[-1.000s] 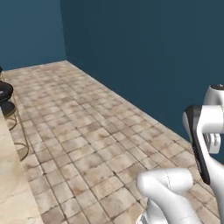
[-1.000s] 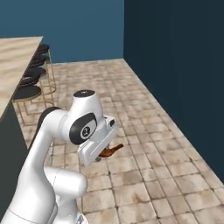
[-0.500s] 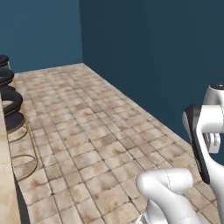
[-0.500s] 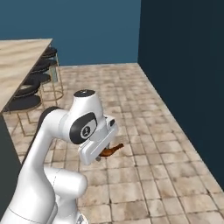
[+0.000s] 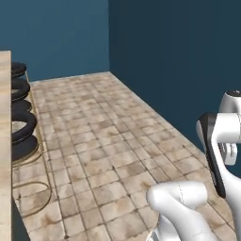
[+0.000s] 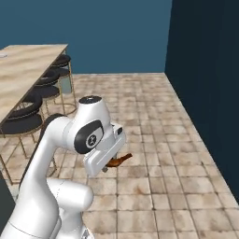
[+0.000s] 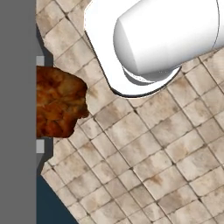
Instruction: Take the chicken drumsticks from the pan and place one on each plate on the dining counter.
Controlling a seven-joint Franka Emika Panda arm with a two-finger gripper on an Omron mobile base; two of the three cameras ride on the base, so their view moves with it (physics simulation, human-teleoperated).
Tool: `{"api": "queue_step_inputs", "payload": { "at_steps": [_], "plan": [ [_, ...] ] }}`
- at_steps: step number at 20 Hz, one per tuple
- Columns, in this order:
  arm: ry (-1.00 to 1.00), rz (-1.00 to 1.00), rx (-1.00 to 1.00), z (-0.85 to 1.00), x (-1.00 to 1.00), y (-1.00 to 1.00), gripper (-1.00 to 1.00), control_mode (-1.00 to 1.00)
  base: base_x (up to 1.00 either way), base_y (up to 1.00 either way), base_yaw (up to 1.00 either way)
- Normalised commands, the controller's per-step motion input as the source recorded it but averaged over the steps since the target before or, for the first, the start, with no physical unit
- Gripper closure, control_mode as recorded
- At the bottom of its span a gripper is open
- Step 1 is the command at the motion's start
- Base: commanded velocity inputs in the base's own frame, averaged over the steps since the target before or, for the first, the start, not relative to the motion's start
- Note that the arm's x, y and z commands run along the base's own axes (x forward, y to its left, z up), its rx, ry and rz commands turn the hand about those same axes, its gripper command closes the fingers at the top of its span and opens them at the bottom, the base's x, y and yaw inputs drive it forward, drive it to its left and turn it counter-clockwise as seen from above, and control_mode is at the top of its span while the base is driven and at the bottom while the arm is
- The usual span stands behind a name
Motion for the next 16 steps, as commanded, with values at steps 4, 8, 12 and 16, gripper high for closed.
{"api": "queue_step_inputs", "payload": {
  "at_steps": [4, 8, 12, 16],
  "plan": [
    [0.00, 0.00, 0.00, 0.00, 0.00, 0.00, 1.00, 1.00, 1.00, -0.12, 0.24],
    [0.00, 0.00, 0.00, 0.00, 0.00, 0.00, 1.00, 1.00, 1.00, -0.11, 0.24],
    [0.00, 0.00, 0.00, 0.00, 0.00, 0.00, 1.00, 1.00, 1.00, -0.14, 0.23],
    [0.00, 0.00, 0.00, 0.00, 0.00, 0.00, 1.00, 1.00, 1.00, -0.21, 0.20]
  ]
}}
